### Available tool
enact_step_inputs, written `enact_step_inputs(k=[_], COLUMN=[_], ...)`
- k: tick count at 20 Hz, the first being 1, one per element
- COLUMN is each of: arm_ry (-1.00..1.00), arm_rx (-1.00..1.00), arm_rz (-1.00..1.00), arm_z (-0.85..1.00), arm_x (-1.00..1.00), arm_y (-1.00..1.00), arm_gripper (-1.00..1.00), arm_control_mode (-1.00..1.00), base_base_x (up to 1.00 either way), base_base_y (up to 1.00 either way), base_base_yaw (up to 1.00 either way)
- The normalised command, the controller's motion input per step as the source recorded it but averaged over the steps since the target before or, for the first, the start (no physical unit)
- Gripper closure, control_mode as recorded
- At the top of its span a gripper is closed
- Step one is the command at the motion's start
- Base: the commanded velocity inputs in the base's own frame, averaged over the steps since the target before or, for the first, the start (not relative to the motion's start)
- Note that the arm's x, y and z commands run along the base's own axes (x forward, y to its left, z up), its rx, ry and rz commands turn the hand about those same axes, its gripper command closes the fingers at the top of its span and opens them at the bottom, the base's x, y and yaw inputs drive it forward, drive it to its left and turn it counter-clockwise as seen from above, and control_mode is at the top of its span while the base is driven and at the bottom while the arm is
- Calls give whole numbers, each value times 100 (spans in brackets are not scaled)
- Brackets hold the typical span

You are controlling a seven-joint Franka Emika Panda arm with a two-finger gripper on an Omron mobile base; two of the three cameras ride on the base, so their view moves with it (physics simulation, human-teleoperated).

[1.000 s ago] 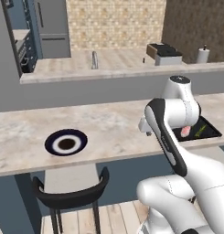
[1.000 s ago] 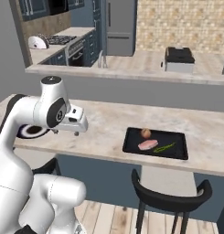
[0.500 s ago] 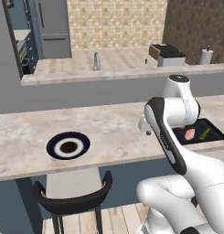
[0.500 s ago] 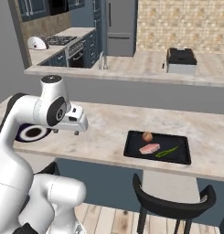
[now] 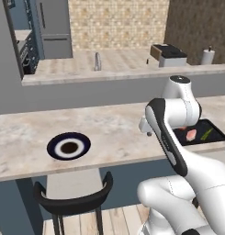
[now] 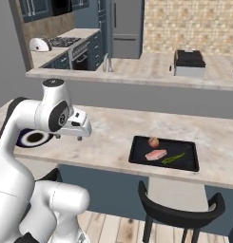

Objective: Create a steak meal by picking up the steak and asparagus from the tray and placing them on the plate. Leave the peach on the tray.

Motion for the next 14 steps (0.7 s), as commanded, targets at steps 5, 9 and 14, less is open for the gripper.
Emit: enact_step_inputs(k=[5,9,14], arm_ry=[0,0,0], arm_rx=[0,0,0], arm_rz=[0,0,0], arm_z=[0,0,0], arm_x=[0,0,0], arm_y=[0,0,0], arm_gripper=[-100,-100,-100], arm_control_mode=[100,100,100], base_base_x=[65,72,71], base_base_y=[-18,-25,-30], base_base_yaw=[0,4,13])
